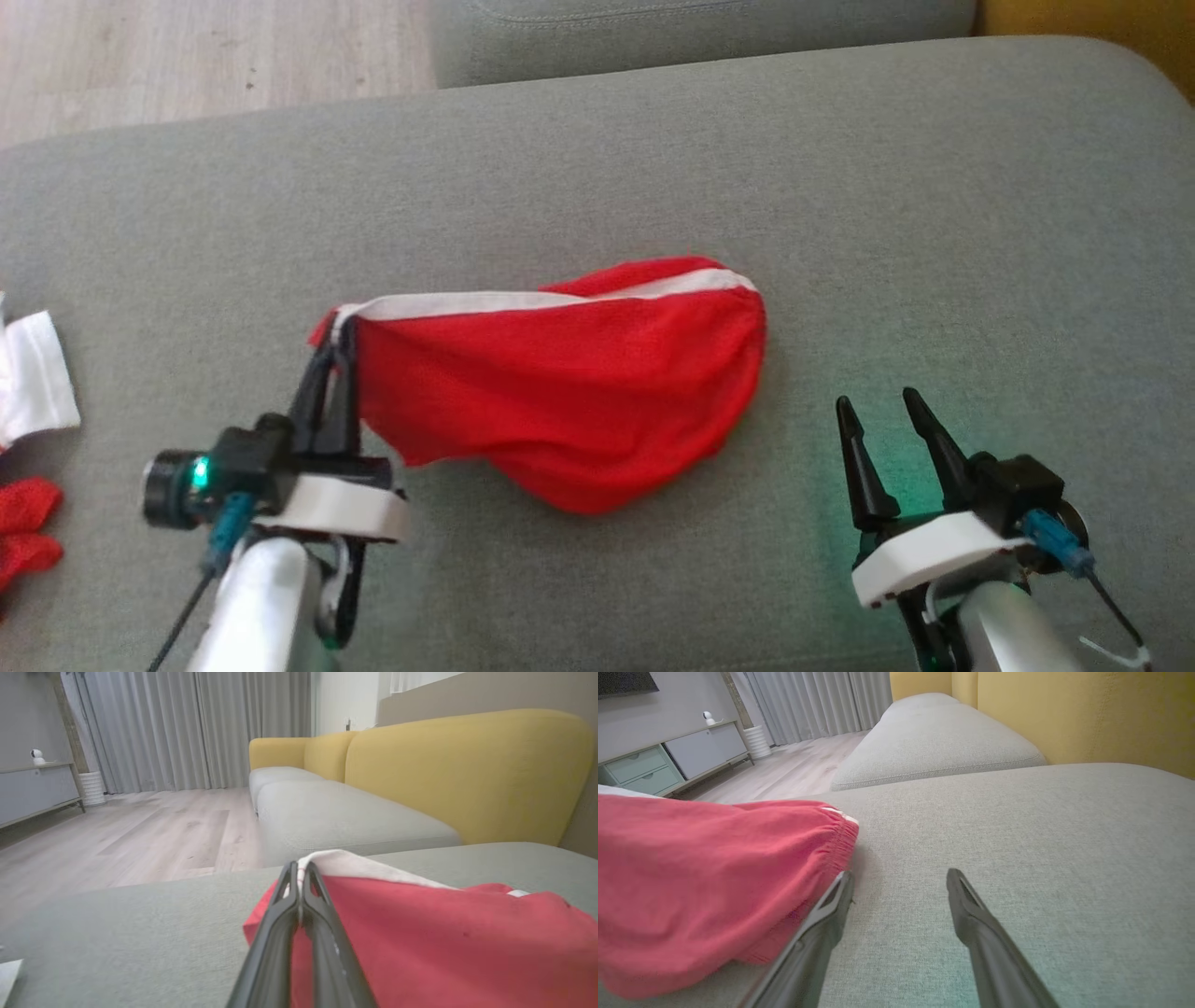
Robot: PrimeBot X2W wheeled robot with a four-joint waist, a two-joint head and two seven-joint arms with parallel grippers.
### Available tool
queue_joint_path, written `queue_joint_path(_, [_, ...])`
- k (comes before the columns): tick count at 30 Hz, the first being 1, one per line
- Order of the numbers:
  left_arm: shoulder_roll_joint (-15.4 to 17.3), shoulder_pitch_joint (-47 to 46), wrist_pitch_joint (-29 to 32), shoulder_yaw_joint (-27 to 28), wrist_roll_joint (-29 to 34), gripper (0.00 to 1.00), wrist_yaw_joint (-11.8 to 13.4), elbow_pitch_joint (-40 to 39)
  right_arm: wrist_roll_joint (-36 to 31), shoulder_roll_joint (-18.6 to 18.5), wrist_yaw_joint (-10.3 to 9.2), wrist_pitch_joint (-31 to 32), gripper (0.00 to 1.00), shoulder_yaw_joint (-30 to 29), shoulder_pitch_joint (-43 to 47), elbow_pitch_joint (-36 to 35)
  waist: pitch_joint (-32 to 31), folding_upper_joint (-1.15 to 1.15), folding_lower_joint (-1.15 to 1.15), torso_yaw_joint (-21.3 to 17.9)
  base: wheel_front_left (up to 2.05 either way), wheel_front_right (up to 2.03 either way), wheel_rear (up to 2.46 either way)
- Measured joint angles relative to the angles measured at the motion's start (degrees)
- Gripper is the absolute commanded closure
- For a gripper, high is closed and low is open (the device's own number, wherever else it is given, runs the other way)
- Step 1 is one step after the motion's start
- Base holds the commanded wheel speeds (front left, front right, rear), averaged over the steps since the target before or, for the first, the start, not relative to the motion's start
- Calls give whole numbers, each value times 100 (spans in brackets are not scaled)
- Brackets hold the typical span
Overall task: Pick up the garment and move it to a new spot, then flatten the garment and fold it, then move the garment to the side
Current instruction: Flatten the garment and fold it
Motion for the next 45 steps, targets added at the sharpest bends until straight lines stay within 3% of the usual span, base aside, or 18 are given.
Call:
queue_joint_path(8, [1, 71, 0, 361, 175, 100, -25, -185, -9, 0, 0, 0, 0, -107, -8, -2, -6, 0, 0, -87, 0, 0, 0])
queue_joint_path(11, [-67, 283, -5, 370, 177, 100, -64, 123, -9, 0, 0, 0, 0, -108, -8, -2, -29, 0, 0, -72, 0, 0, 0])
queue_joint_path(12, [-81, 386, -7, 375, 181, 84, -59, 356, -9, 0, 0, 0, 0, -108, -8, -2, -38, 0, 0, -61, 0, 0, 0])
queue_joint_path(13, [-89, 494, -4, 404, 189, 31, -33, 564, -9, 0, 0, 0, 0, -105, -8, -1, -50, 0, 0, -50, 0, 0, 0])
queue_joint_path(14, [-102, 602, -4, 480, 190, 0, 36, 716, -9, 0, 0, 0, 0, -93, -8, -1, -62, 0, 0, -40, 0, 0, 0])
queue_joint_path(17, [-102, 737, -3, 724, 235, 0, 346, 1037, -9, 1, 0, 0, 0, -77, -9, -3, -109, 0, 0, -11, 0, 0, 0])
queue_joint_path(19, [-123, 731, -3, 843, 234, 0, 401, 980, -10, 2, 0, 0, 0, -86, -8, -16, -135, 0, -1, 1, 0, 0, 0])
queue_joint_path(30, [-272, 929, -5, 1062, -159, 0, 341, 268, -133, 2, 0, 0, 0, -264, -3, -533, -382, 0, 0, -47, 0, 0, 0])
queue_joint_path(38, [-276, 1497, -4, 661, -581, 0, 498, 243, -159, 3, 0, 0, 0, -263, 169, -519, -560, 0, -1, -97, 0, 0, 0])
queue_joint_path(45, [-278, 1520, -4, 485, -764, 0, 486, 149, -159, 4, 0, 0, 0, -235, 251, -485, -543, 0, -1, -47, 0, 0, 0])
